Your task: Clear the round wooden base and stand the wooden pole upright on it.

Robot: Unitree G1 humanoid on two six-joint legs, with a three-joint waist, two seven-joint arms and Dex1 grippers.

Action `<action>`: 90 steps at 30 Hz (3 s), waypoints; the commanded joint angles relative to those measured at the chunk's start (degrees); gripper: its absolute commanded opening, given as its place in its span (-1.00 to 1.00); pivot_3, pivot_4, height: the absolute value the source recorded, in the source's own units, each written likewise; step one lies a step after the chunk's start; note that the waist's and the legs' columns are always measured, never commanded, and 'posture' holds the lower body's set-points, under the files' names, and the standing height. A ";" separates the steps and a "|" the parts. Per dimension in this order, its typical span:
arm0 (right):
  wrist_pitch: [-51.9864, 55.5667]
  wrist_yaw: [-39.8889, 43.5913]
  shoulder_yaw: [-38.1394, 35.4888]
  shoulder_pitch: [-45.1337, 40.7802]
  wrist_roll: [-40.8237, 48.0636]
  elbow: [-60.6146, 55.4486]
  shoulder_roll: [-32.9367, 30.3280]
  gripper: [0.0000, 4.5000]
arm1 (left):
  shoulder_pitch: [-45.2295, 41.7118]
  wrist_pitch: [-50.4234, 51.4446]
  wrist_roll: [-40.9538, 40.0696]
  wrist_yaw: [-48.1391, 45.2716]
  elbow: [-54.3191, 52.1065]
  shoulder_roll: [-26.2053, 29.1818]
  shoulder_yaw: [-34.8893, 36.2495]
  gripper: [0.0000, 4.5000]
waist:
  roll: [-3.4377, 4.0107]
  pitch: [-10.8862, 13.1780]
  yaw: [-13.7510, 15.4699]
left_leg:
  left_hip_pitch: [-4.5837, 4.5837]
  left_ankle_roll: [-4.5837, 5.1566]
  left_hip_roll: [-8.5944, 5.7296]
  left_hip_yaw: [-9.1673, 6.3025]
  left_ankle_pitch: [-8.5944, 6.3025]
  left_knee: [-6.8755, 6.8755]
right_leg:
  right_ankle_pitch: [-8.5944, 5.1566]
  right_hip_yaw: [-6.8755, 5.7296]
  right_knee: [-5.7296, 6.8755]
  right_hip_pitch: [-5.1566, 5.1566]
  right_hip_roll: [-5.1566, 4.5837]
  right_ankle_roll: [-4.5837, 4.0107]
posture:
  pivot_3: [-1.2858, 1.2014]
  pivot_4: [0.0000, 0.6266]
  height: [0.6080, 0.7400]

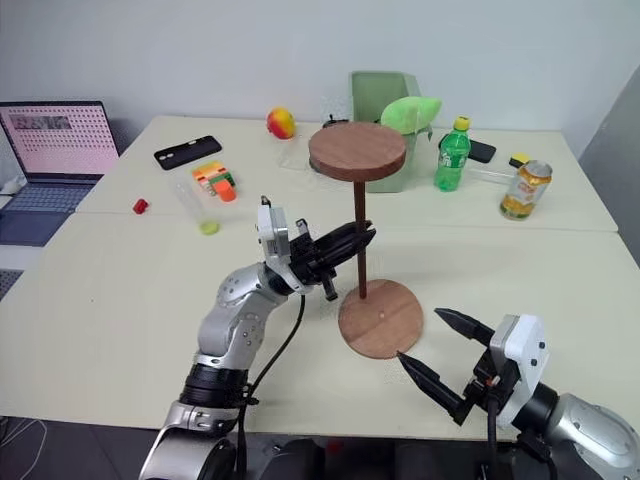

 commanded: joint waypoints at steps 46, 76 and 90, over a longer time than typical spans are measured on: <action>-3.95 -2.07 -0.78 5.04 -2.30 -2.79 -0.15 1.00 | -2.05 -11.10 2.09 -4.70 11.71 -4.49 -3.99 -0.88 | -0.01 0.01 0.04 | 0.08 0.04 -0.33 -0.04 -0.02 -0.02 | 0.00 0.00 -0.04 0.10 -0.04 0.02 | 0.03 -0.52 1.00; -3.65 -3.82 -0.29 4.69 -2.04 -3.59 -0.14 1.00 | 1.21 -8.09 1.09 -6.50 8.60 -2.19 -4.59 -0.88 | -0.01 0.01 0.02 | 0.09 0.04 -0.34 -0.19 -0.02 -0.05 | -0.01 -0.01 -0.06 0.12 -0.06 0.03 | 0.03 -0.52 1.00; -4.22 -2.20 -0.86 9.64 -3.49 -2.23 -1.26 1.00 | 2.34 -7.23 0.81 -7.06 7.07 -2.09 -5.45 -0.88 | -0.01 0.01 0.04 | 0.09 0.04 -0.34 -0.19 -0.02 -0.06 | -0.01 -0.02 -0.10 0.13 -0.07 0.03 | 0.03 -0.52 1.00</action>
